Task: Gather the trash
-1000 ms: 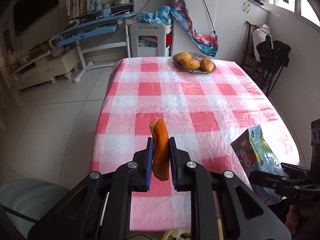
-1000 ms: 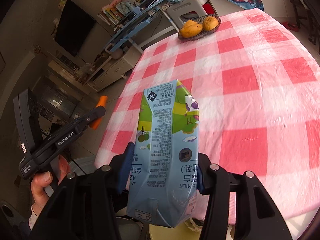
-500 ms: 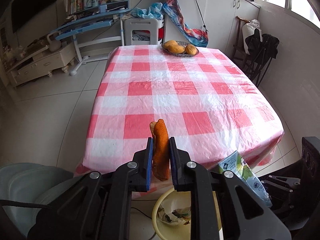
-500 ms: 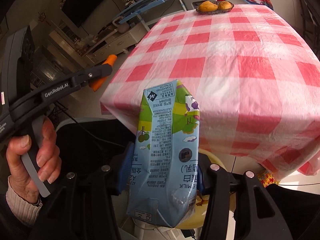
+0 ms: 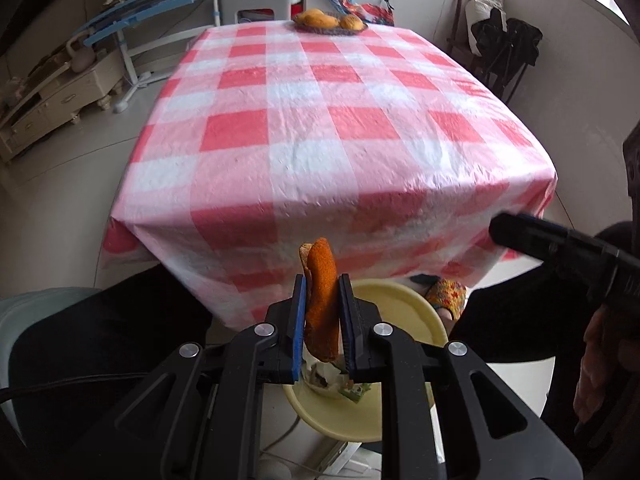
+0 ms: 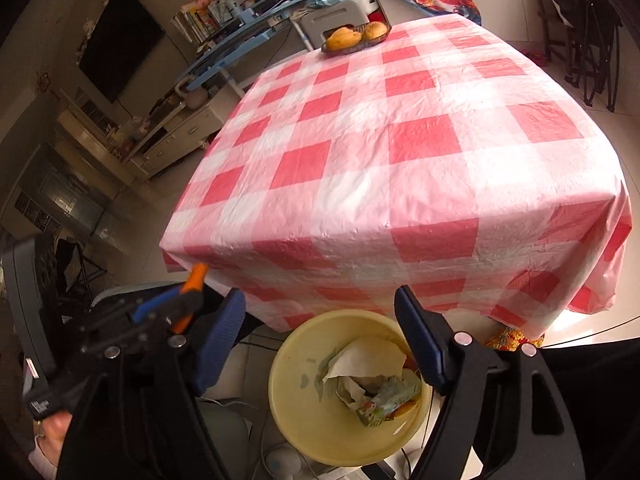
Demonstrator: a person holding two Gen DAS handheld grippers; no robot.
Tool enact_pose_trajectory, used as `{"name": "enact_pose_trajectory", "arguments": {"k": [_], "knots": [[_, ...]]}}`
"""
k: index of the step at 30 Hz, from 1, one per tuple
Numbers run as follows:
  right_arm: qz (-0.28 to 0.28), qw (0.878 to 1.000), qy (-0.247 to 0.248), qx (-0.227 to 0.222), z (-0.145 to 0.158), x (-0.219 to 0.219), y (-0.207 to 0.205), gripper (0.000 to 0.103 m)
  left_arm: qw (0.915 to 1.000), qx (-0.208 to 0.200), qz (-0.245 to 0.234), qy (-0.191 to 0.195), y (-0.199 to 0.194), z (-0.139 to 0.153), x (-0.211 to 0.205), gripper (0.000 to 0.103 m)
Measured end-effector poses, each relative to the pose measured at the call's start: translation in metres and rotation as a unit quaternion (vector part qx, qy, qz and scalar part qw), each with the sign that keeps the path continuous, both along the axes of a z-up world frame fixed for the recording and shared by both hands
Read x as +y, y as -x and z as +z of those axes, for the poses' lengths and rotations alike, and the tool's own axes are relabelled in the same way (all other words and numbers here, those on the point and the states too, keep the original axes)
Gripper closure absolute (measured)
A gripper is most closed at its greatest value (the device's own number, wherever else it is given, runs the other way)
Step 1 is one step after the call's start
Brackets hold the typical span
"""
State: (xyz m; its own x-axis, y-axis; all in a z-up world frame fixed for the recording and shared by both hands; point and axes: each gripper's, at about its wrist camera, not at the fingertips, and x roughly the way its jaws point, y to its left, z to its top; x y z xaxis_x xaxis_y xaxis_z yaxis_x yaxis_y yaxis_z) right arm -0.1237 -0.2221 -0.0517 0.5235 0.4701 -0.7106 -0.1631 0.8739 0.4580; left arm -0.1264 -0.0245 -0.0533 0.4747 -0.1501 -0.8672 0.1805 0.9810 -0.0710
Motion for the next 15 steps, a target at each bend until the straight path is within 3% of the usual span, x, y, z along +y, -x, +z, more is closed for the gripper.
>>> {"name": "enact_pose_trajectory", "arguments": {"k": [4, 5, 9, 15], "knots": [[-0.017, 1.000, 0.000, -0.010, 0.002, -0.007, 0.001, 0.026, 0.9997, 0.013, -0.020, -0.004, 0.006, -0.008, -0.008, 0.084], [-0.022, 1.000, 0.003, -0.013, 0.004, -0.008, 0.002, 0.026, 0.9997, 0.008, -0.021, 0.002, 0.007, -0.006, -0.007, 0.080], [-0.033, 0.998, 0.027, -0.046, 0.014, -0.010, 0.008, 0.023, 0.9988, -0.039, 0.000, 0.031, 0.013, 0.012, 0.004, 0.045], [-0.037, 0.993, 0.065, -0.096, 0.026, -0.003, 0.016, 0.020, 0.9938, -0.104, 0.023, 0.034, 0.022, 0.036, 0.011, 0.033]]}}
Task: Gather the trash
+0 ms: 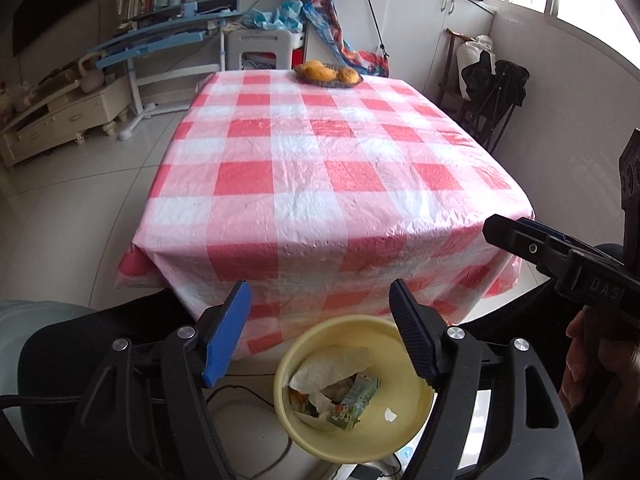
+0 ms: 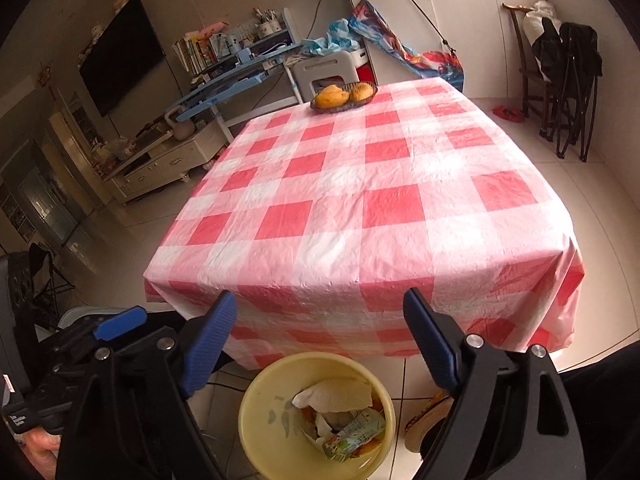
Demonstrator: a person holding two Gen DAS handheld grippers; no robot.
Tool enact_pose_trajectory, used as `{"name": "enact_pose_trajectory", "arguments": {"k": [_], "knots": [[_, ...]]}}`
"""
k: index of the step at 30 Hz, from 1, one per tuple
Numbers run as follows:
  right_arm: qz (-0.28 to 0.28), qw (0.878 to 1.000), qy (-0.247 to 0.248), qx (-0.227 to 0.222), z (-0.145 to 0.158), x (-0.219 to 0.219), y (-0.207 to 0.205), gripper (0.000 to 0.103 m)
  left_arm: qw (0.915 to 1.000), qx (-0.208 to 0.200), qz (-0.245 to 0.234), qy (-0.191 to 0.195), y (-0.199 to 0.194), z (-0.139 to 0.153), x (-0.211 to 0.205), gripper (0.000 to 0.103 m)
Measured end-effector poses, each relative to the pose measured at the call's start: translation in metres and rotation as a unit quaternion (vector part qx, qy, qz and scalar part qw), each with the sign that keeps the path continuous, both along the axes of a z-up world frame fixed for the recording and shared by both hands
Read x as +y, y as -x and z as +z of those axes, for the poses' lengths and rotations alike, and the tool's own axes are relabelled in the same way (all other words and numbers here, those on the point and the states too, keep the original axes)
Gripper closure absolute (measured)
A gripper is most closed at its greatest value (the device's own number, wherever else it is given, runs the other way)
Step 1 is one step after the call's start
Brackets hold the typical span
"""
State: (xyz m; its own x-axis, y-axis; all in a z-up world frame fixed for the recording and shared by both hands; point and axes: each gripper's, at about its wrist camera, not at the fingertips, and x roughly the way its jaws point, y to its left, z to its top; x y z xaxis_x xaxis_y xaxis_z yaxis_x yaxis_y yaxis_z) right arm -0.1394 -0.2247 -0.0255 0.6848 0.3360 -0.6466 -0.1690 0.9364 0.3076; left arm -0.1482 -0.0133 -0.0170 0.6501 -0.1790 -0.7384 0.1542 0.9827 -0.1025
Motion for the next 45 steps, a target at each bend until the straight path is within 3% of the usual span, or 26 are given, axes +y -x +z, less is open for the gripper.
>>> {"name": "enact_pose_trajectory", "arguments": {"k": [5, 11, 18, 24, 29, 45], "knots": [[-0.013, 0.999, 0.021, -0.030, 0.007, 0.000, 0.006, 0.017, 0.9987, -0.041, 0.028, -0.007, 0.006, 0.015, 0.006, 0.027], [-0.046, 0.992, 0.063, -0.094, 0.024, 0.000, 0.021, 0.013, 0.9926, -0.098, 0.067, -0.023, 0.016, 0.034, 0.013, 0.012], [-0.064, 0.986, 0.097, -0.118, 0.027, 0.001, 0.024, 0.010, 0.9881, -0.112, 0.088, -0.058, 0.017, 0.027, 0.015, 0.008], [-0.084, 0.982, 0.110, -0.125, 0.026, -0.001, 0.031, 0.008, 0.9862, -0.135, 0.085, -0.044, 0.022, 0.035, 0.018, 0.007], [-0.076, 0.981, 0.134, -0.117, 0.019, 0.010, 0.026, 0.008, 0.9865, -0.128, 0.091, -0.045, 0.015, 0.028, 0.021, 0.007], [-0.091, 0.982, 0.137, -0.096, 0.011, 0.007, 0.022, 0.008, 0.9884, -0.108, 0.105, -0.019, 0.003, 0.019, 0.030, 0.007]]}}
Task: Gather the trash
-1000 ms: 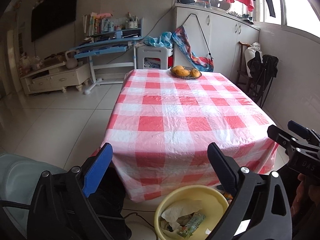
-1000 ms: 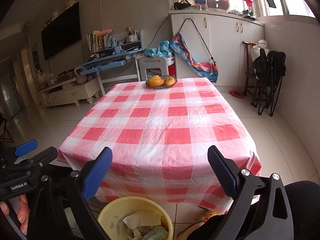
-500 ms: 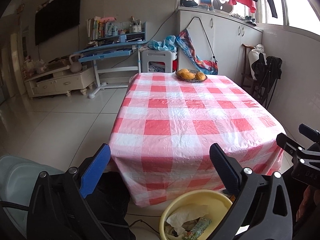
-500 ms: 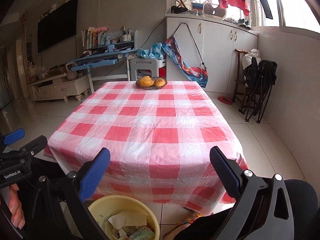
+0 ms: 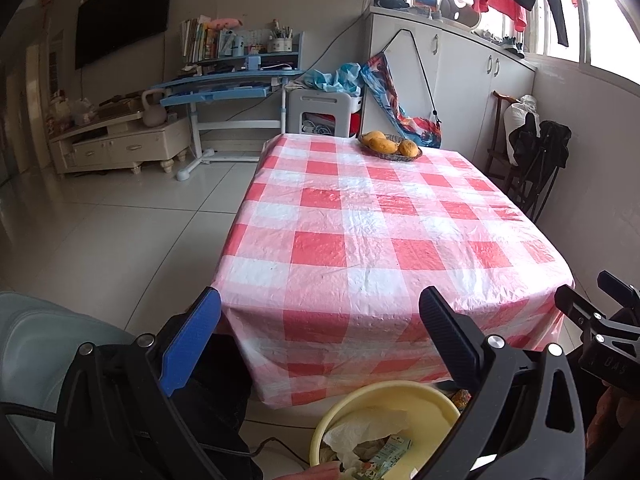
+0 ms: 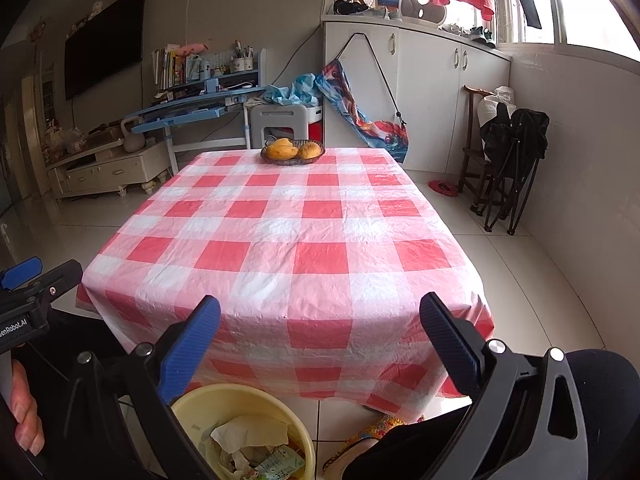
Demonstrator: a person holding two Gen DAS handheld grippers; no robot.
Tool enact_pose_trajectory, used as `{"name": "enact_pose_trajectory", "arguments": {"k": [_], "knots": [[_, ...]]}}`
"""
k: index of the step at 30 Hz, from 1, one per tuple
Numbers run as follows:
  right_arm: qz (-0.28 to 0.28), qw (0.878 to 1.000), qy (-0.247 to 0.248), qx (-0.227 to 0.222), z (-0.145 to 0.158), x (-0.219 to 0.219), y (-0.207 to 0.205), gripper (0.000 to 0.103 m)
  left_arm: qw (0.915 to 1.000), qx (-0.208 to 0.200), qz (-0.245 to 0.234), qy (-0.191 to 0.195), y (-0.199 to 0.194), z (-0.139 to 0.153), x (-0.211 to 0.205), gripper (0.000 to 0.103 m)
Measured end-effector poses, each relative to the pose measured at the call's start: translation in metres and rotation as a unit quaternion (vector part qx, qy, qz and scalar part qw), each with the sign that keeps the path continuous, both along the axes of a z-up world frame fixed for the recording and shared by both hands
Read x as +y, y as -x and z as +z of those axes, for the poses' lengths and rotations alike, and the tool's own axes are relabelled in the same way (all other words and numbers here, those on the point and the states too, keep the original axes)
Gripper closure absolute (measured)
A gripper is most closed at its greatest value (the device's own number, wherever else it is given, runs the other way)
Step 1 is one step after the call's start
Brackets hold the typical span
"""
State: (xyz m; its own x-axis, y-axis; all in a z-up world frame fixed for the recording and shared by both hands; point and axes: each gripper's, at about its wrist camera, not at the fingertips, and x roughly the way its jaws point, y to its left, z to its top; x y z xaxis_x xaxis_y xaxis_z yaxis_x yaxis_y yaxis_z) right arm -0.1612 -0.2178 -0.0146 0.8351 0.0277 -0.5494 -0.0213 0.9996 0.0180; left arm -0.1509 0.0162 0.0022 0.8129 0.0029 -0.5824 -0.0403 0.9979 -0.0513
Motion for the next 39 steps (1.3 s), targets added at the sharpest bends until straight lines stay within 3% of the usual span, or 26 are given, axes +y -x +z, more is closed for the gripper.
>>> {"name": "enact_pose_trajectory", "arguments": {"k": [8, 39], "knots": [[0.001, 1.000, 0.000, 0.002, -0.0012, 0.0009, -0.0003, 0.008, 0.9998, -0.005, -0.008, -0.016, 0.0011, -0.0004, -0.0070, 0.007], [0.001, 1.000, 0.000, 0.005, -0.0040, 0.0042, -0.0008, 0.008, 0.9998, -0.011, -0.003, -0.014, 0.0028, 0.0030, -0.0045, 0.007]]}}
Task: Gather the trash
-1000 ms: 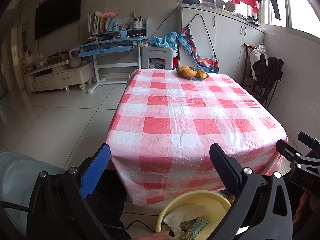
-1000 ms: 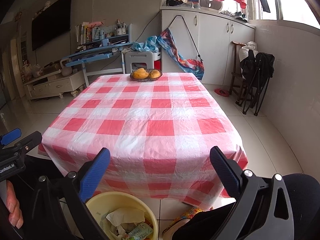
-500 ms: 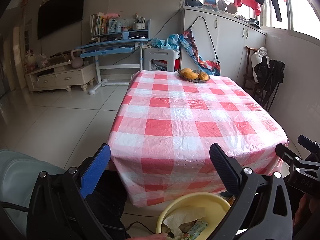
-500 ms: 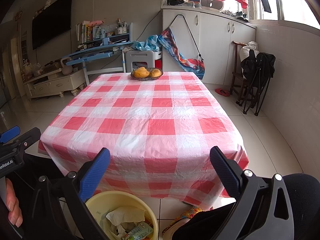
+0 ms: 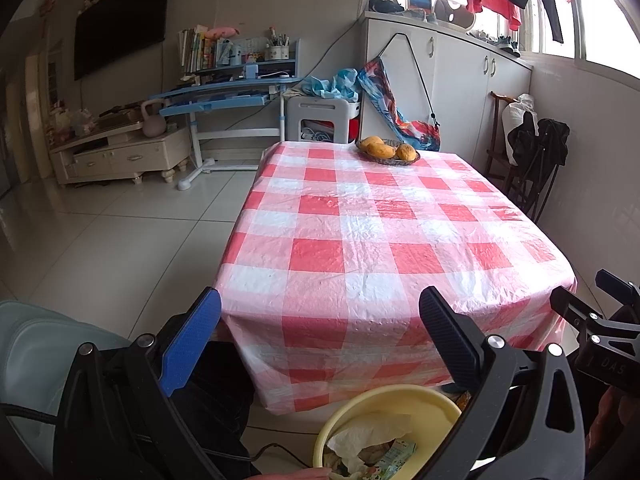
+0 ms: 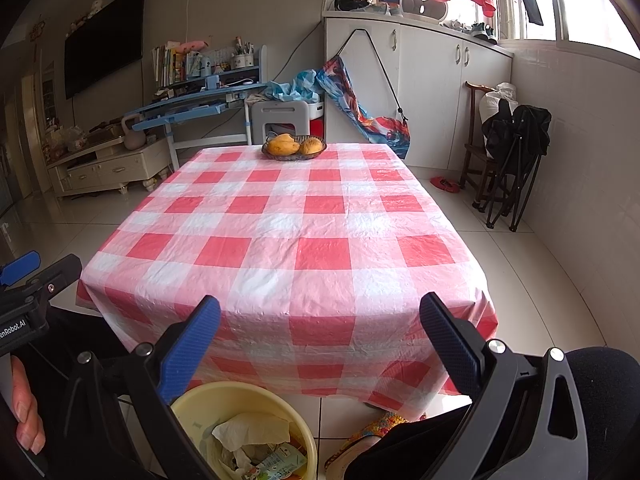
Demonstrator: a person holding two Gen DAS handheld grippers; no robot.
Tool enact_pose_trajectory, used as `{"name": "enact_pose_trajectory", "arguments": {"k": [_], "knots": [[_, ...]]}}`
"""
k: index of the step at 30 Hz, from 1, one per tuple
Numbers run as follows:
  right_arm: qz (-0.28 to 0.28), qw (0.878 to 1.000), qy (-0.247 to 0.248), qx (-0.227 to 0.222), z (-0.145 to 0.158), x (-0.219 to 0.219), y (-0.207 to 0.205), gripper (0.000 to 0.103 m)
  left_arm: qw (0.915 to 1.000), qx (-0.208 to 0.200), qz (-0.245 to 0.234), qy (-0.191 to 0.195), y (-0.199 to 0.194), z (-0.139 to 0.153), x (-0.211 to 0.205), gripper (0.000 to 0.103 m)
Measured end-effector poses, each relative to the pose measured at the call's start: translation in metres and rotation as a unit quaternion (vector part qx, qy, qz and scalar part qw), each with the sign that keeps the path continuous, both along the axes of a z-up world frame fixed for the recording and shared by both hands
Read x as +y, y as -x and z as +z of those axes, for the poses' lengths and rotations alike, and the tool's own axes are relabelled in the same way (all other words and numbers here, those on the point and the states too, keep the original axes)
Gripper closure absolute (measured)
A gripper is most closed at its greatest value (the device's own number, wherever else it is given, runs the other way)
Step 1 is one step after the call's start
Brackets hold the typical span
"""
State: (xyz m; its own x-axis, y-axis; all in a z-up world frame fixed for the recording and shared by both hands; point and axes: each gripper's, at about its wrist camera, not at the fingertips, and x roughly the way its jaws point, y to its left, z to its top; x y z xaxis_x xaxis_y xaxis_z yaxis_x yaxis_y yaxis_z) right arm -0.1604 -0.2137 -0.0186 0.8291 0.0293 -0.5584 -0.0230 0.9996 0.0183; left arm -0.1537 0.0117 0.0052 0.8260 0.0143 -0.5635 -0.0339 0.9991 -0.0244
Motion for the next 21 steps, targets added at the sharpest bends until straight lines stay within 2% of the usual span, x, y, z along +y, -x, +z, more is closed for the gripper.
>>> {"name": "enact_pose_trajectory", "arguments": {"k": [21], "knots": [[-0.001, 1.000, -0.002, -0.003, 0.0022, 0.0008, 0.0009, 0.008, 1.0000, 0.000, -0.003, 0.000, 0.0005, 0.0013, -0.0023, 0.007]]}}
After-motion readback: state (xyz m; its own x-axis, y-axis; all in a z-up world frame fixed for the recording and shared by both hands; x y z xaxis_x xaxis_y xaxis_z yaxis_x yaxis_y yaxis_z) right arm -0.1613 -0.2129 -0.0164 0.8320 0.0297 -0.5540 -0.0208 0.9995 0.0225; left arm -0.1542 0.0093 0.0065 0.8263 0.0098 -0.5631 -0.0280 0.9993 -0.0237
